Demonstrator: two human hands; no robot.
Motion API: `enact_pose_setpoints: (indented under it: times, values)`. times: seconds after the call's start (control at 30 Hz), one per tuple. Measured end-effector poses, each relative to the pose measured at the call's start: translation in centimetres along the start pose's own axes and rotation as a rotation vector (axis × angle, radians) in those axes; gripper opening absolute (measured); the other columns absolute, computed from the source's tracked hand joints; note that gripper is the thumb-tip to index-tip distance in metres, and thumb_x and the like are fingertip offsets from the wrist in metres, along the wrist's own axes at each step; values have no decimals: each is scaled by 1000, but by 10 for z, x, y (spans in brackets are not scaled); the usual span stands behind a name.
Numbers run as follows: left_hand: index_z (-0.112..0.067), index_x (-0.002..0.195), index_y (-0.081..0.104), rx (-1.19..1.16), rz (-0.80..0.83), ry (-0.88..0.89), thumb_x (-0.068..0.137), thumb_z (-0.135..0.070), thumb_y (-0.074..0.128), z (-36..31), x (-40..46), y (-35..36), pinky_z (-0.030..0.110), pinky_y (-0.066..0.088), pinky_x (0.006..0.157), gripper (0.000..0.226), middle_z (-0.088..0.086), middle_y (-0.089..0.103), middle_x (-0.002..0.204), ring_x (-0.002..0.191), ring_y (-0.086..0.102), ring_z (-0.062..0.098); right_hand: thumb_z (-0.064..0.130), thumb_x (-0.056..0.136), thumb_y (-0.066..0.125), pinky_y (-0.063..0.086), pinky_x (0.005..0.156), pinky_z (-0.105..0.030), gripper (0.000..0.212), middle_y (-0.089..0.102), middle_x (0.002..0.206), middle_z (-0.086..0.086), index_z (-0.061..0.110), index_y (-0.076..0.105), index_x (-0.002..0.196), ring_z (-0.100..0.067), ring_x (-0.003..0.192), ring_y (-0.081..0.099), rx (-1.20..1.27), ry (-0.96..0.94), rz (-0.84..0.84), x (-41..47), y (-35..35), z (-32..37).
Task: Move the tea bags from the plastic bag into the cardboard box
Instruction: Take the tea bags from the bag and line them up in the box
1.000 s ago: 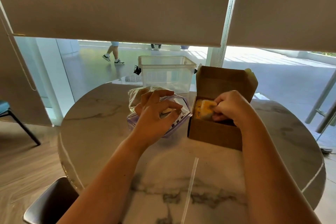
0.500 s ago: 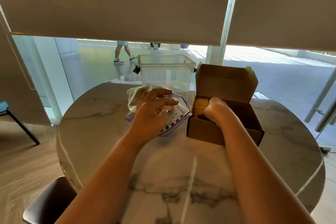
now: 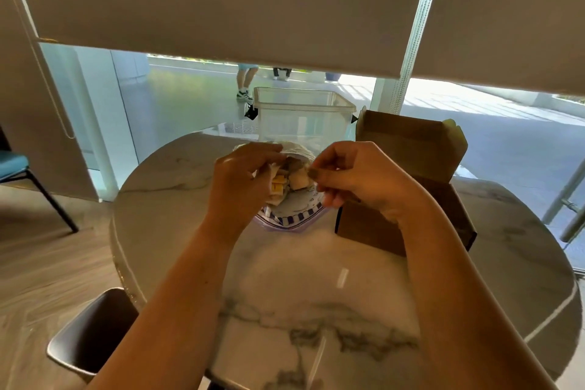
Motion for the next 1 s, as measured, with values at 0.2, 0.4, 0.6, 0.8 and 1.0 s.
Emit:
enact_pose_setpoints:
  times: [0.2,0.4,0.6,0.8,1.0]
  values:
    - [-12,96,73,0,-19,-56,82,9,57,4,0,-2,11,47,85,29,-5,68,100,94,63,2,13,92,53,40,76,-25,26,62,111,-3,12,61,116,-17,96,55,-718,-34,192,58,69,-29]
    - [-14,98,72,-6,-33,-11,82,6,57,3,-1,-1,21,51,88,29,-9,66,100,95,63,4,16,94,46,42,82,-30,33,42,121,-16,1,51,123,-27,103,49,-902,-58,10,96,89,-62]
    - [-15,97,73,-29,-26,-59,83,6,58,2,-1,0,20,49,90,29,-10,66,100,95,64,6,13,91,52,48,87,-37,37,39,128,-12,3,51,127,-28,111,49,-985,-56,-135,93,89,-62]
    - [-18,99,72,-29,9,-37,84,-4,54,3,-1,1,25,50,90,27,-12,64,102,98,63,10,21,97,43,41,83,-30,29,56,121,-9,11,57,120,-24,110,54,-970,-34,-195,77,71,-48]
    - [-13,98,72,3,28,-38,83,3,52,3,-2,6,18,45,90,30,-8,62,106,103,58,15,16,90,57,49,80,-21,20,72,96,-3,16,72,102,-17,86,66,-533,-204,-305,26,41,-18]
Point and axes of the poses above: each hand's wrist, its own x-axis towards the middle knuckle, its own y-axis out of the palm, z = x × y, the point moved 3 cm from there along x, towards the middle knuckle
